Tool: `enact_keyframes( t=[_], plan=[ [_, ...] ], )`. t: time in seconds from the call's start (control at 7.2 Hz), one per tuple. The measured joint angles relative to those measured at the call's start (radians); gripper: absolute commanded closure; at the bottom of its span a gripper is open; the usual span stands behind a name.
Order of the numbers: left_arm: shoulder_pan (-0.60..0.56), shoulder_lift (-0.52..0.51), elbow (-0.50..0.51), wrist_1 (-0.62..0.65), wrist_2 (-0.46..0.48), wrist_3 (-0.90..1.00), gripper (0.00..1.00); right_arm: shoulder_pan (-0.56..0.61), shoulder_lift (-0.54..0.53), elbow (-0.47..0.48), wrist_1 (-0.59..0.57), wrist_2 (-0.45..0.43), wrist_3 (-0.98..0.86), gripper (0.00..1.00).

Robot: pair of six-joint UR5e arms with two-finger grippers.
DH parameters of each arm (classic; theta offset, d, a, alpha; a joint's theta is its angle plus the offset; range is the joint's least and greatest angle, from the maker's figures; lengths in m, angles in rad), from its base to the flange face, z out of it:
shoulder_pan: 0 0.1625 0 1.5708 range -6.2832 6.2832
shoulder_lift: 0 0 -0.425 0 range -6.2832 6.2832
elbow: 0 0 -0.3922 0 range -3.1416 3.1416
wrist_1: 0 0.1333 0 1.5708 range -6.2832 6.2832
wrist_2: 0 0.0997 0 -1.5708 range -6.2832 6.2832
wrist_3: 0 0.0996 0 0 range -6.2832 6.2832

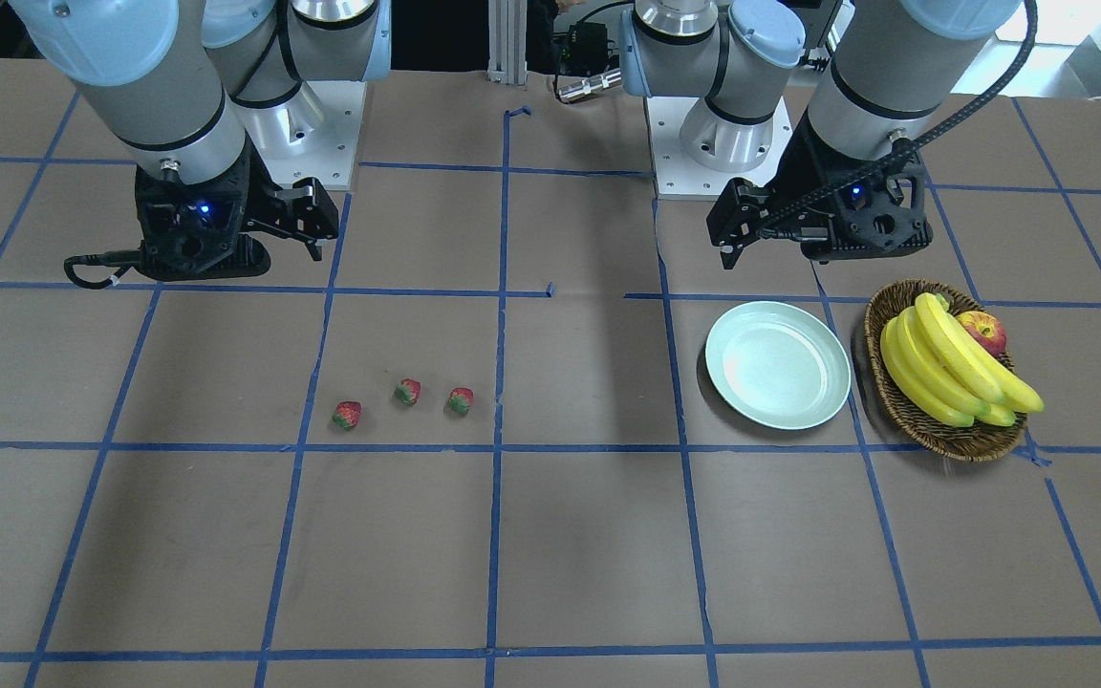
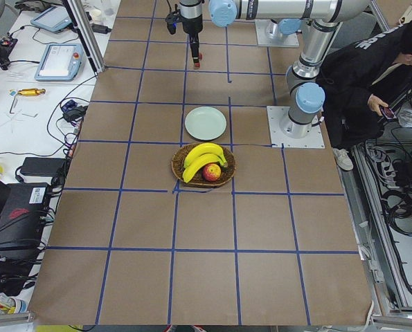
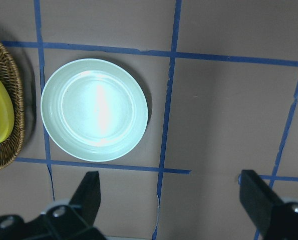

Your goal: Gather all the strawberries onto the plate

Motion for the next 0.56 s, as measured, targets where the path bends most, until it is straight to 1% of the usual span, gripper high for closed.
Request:
enact_keyframes(
  t=[0.56],
  plan=[
    [-0.006, 0.004, -0.008, 0.003, -0.001, 0.001, 0.0, -0.002, 0.001, 0.001, -0.007, -0.018, -0.002, 0.0]
  ],
)
